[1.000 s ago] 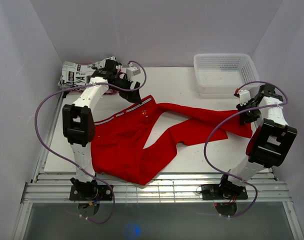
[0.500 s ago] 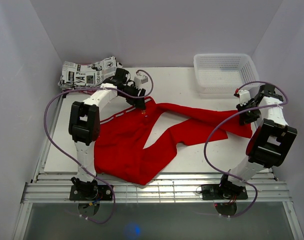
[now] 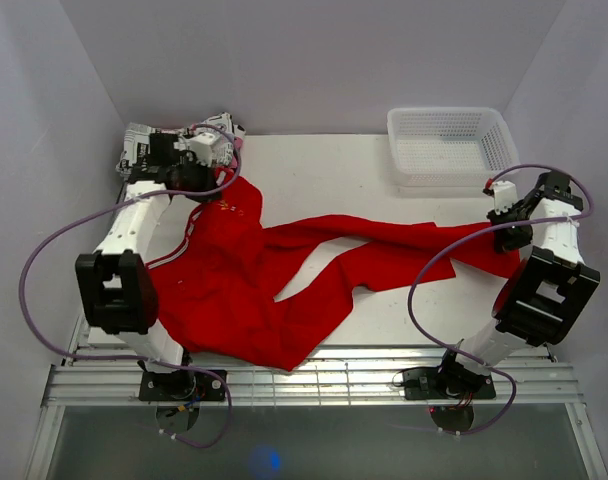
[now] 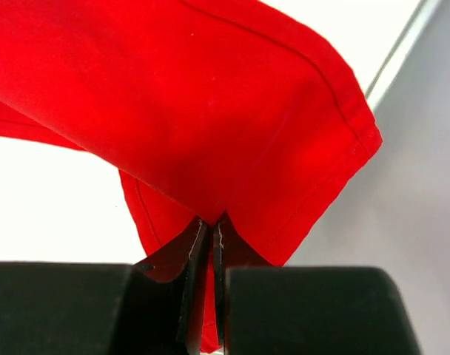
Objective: Fold and stack the trousers
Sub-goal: Flatten the trousers out
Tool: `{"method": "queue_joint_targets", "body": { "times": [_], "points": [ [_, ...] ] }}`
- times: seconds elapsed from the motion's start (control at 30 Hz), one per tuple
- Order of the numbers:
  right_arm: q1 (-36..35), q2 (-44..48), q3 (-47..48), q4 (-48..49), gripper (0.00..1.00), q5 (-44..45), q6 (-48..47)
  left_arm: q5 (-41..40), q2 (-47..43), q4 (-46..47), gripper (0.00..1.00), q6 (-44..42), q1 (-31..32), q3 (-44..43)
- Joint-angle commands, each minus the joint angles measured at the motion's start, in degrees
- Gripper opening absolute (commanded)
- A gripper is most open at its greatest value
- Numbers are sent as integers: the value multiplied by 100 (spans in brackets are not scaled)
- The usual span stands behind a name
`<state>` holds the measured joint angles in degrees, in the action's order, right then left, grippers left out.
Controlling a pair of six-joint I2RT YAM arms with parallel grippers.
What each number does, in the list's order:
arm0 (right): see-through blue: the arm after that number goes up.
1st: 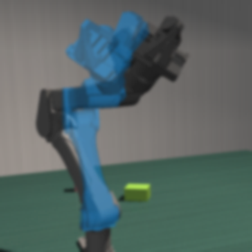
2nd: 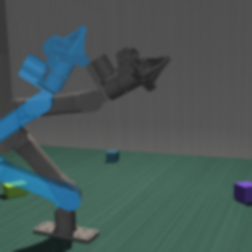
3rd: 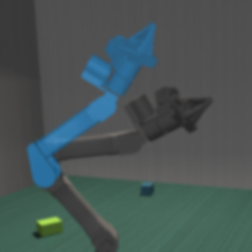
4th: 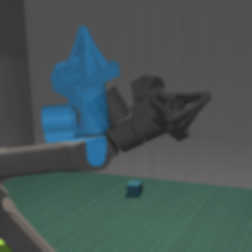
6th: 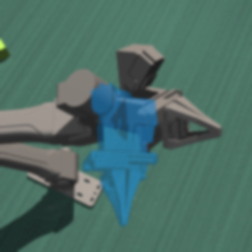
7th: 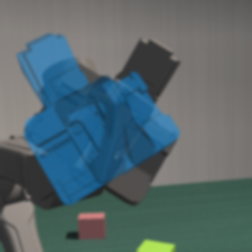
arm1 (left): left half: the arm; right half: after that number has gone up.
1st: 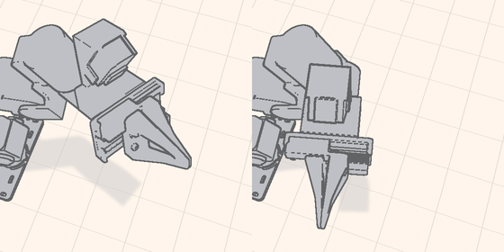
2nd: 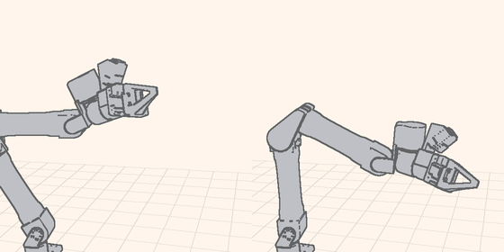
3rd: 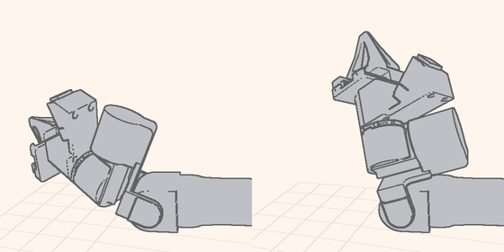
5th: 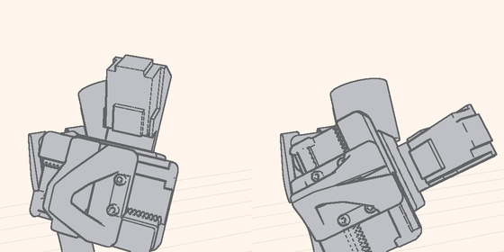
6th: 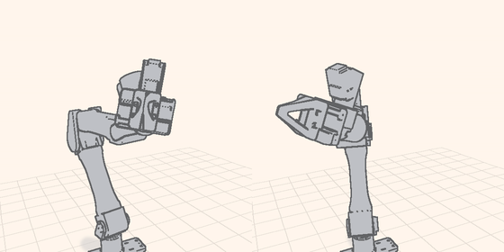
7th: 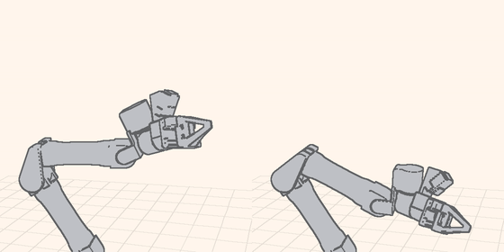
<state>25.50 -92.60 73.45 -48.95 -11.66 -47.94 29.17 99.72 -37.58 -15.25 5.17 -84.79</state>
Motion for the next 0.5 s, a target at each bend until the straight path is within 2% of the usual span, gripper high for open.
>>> {"method": "queue_joint_targets", "body": {
  "times": [0.0,0.1,0.2,0.33,0.43,0.47],
  "points": [
    [306,225,11,-45,8,182,-268,-999,-1049,181,0,-382,-752,619],
    [438,189,46,-62,8,269,-373,-1263,-1253,312,0,-707,-1140,981],
    [544,102,99,-53,8,514,-444,-1920,-1271,899,0,-796,-1491,1394],
    [658,-144,274,-71,8,814,-470,-2650,-834,1411,0,-682,-1835,1308],
    [676,-399,537,-158,8,894,-374,-2829,-446,1482,0,-646,-2011,1132],
    [676,-504,634,-220,11,859,-339,-2994,-219,1491,0,-664,-2028,1019]
  ]
}}
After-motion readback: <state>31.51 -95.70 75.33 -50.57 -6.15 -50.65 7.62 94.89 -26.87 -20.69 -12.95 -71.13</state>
